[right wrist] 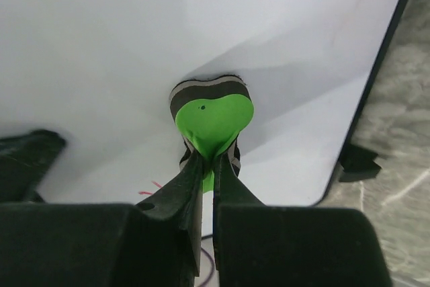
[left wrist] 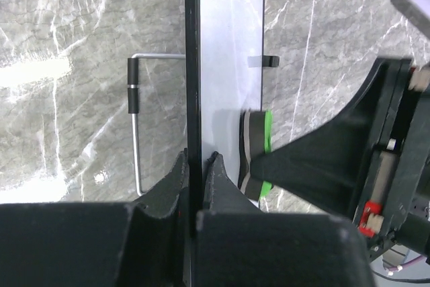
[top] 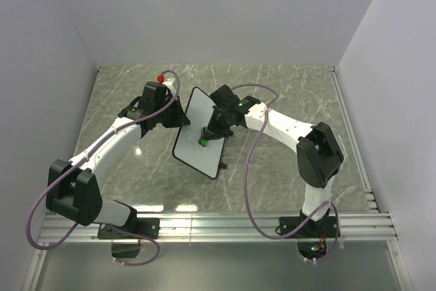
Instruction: Erase the whiteboard
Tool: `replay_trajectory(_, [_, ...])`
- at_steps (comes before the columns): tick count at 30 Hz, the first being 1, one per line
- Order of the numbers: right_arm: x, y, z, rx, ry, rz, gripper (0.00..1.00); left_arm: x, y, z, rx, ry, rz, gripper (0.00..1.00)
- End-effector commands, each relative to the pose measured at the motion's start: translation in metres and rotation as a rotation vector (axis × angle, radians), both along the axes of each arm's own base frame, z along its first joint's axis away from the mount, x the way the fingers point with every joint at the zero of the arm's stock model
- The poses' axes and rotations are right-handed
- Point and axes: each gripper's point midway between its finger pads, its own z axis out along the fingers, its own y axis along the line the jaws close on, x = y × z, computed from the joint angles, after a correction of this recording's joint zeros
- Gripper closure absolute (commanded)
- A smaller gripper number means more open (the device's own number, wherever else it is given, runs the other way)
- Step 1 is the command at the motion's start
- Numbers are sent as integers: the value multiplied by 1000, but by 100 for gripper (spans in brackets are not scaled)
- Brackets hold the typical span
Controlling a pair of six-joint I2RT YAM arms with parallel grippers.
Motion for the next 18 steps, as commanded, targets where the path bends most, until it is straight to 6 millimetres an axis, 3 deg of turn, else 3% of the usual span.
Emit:
replay_trajectory(1, [-48,12,-26,-76,85,126,100,-18,4,-31,134,48,-92,100])
replay_trajectory(6, [-58,17,-23,-71,105,146,100,-18,5,-33,137,52,-89,100])
replay_trajectory(9, [-63,36,3,-28,76,191,100,-19,5,-33,135,55,-90,100])
replay_trajectory(10, [-59,47,23,1,36,209,100,-19,5,-34,136,58,-90,100])
replay_trajectory(12, [-61,58,34,8,25,233,100,-19,5,-34,136,56,-89,100])
replay_trajectory(13, [-55,68,51,43,-6,238,100,-19,5,-34,136,56,-89,100])
replay_trajectory(18, [-45,85,68,70,-37,248,100,-19,6,-34,140,58,-87,100])
